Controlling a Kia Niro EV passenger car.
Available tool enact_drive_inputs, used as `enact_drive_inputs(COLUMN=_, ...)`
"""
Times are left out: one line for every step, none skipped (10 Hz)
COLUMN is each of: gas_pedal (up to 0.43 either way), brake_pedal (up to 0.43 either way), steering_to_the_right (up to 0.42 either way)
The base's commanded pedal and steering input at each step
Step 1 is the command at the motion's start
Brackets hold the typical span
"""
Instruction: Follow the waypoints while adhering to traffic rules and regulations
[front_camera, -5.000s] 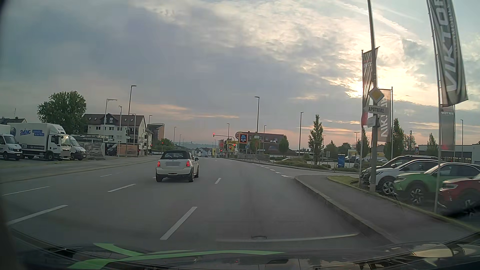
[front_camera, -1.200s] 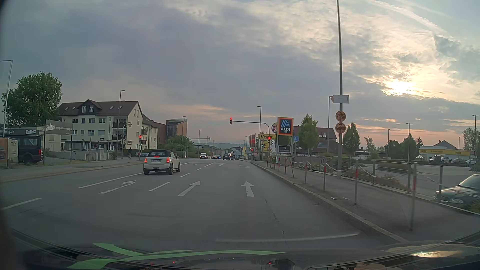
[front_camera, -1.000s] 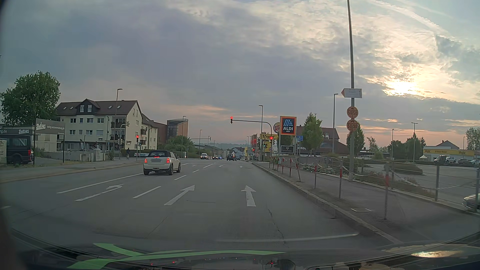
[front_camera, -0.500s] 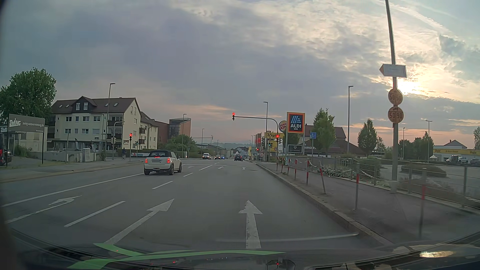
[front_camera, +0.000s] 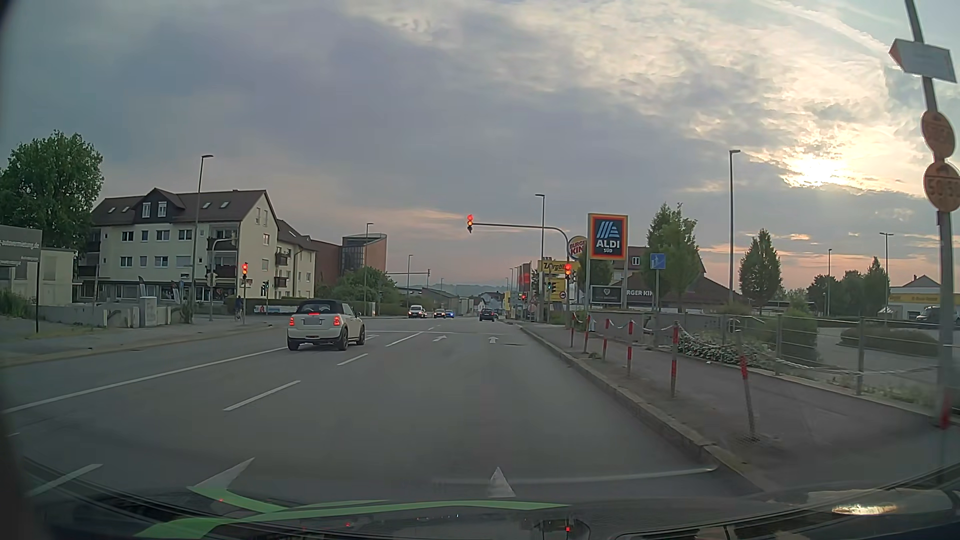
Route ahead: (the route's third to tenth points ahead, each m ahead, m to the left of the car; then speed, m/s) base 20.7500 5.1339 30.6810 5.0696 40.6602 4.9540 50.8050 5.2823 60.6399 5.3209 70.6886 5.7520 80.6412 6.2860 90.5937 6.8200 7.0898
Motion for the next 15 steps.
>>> enact_drive_inputs(gas_pedal=0.000, brake_pedal=0.061, steering_to_the_right=-0.017)
enact_drive_inputs(gas_pedal=0.000, brake_pedal=0.055, steering_to_the_right=-0.017)
enact_drive_inputs(gas_pedal=0.000, brake_pedal=0.018, steering_to_the_right=-0.017)
enact_drive_inputs(gas_pedal=0.000, brake_pedal=0.000, steering_to_the_right=-0.017)
enact_drive_inputs(gas_pedal=0.000, brake_pedal=0.000, steering_to_the_right=-0.017)
enact_drive_inputs(gas_pedal=0.000, brake_pedal=0.000, steering_to_the_right=-0.017)
enact_drive_inputs(gas_pedal=0.000, brake_pedal=0.000, steering_to_the_right=-0.015)
enact_drive_inputs(gas_pedal=0.000, brake_pedal=0.000, steering_to_the_right=-0.012)
enact_drive_inputs(gas_pedal=0.000, brake_pedal=0.000, steering_to_the_right=-0.010)
enact_drive_inputs(gas_pedal=0.000, brake_pedal=0.000, steering_to_the_right=-0.009)
enact_drive_inputs(gas_pedal=0.028, brake_pedal=0.000, steering_to_the_right=-0.009)
enact_drive_inputs(gas_pedal=0.059, brake_pedal=0.000, steering_to_the_right=-0.009)
enact_drive_inputs(gas_pedal=0.098, brake_pedal=0.000, steering_to_the_right=-0.010)
enact_drive_inputs(gas_pedal=0.130, brake_pedal=0.000, steering_to_the_right=-0.009)
enact_drive_inputs(gas_pedal=0.130, brake_pedal=0.000, steering_to_the_right=-0.010)
